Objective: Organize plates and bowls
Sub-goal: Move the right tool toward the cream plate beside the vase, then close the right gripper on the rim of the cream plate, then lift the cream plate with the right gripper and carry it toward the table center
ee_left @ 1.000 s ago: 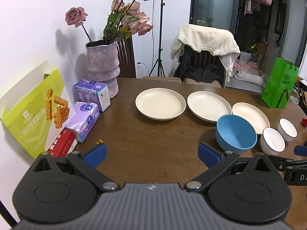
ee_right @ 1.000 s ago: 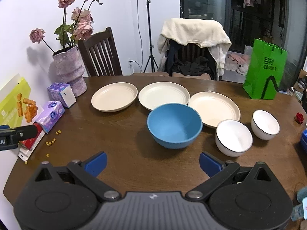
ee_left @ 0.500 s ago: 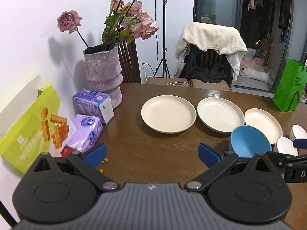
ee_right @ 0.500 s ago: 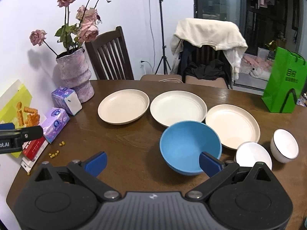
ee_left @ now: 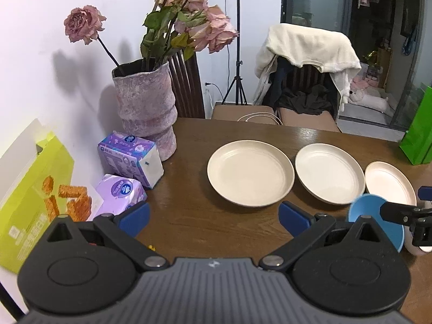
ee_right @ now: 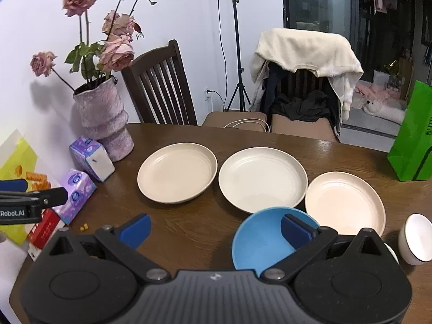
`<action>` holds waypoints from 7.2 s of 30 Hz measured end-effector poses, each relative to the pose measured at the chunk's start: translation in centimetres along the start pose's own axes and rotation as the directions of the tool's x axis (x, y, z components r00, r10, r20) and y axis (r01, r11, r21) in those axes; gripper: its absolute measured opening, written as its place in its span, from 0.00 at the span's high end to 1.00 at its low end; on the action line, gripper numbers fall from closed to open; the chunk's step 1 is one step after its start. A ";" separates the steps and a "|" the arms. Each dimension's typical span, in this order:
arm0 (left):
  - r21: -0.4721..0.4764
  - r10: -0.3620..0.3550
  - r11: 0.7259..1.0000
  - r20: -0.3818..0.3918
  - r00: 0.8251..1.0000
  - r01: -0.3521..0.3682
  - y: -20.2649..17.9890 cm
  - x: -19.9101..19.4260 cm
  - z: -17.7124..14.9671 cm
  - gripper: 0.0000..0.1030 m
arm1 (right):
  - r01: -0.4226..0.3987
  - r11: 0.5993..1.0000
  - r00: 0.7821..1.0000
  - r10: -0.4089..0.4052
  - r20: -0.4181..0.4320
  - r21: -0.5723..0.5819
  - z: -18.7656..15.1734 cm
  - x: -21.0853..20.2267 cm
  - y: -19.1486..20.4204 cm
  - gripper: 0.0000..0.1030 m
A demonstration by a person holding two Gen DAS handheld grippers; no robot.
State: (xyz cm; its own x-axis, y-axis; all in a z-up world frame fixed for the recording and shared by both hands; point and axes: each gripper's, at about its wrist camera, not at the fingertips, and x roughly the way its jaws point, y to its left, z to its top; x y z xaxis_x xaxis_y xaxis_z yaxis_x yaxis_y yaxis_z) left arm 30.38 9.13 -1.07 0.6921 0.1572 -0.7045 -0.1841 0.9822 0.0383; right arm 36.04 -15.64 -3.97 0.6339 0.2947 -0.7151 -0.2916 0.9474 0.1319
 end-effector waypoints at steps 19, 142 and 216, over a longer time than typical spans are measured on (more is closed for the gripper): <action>-0.096 0.052 0.993 -0.112 0.992 -0.063 3.2 10.9 5.6 0.00 | -0.091 0.994 0.994 0.087 -0.070 -0.059 6.5 10.9 -0.4 0.00; -0.218 -0.100 0.975 -0.243 0.965 0.046 1.5 14.5 2.5 0.88 | -0.085 0.996 0.984 0.081 -0.160 -0.017 6.4 18.0 0.6 0.93; -0.086 -0.242 0.969 -0.172 0.955 0.230 -4.6 -4.3 -4.2 0.88 | -0.026 0.989 1.000 0.026 0.004 0.144 -4.9 -5.8 -3.8 0.93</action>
State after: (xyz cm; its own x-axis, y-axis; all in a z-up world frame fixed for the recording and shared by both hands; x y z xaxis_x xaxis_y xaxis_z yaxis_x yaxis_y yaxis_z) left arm 25.38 3.50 -1.21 0.5850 -0.1056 -0.8041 -0.0786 0.9794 -0.1858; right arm 29.92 -21.55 -3.70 0.6289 0.3193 -0.7089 -0.2016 0.9476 0.2479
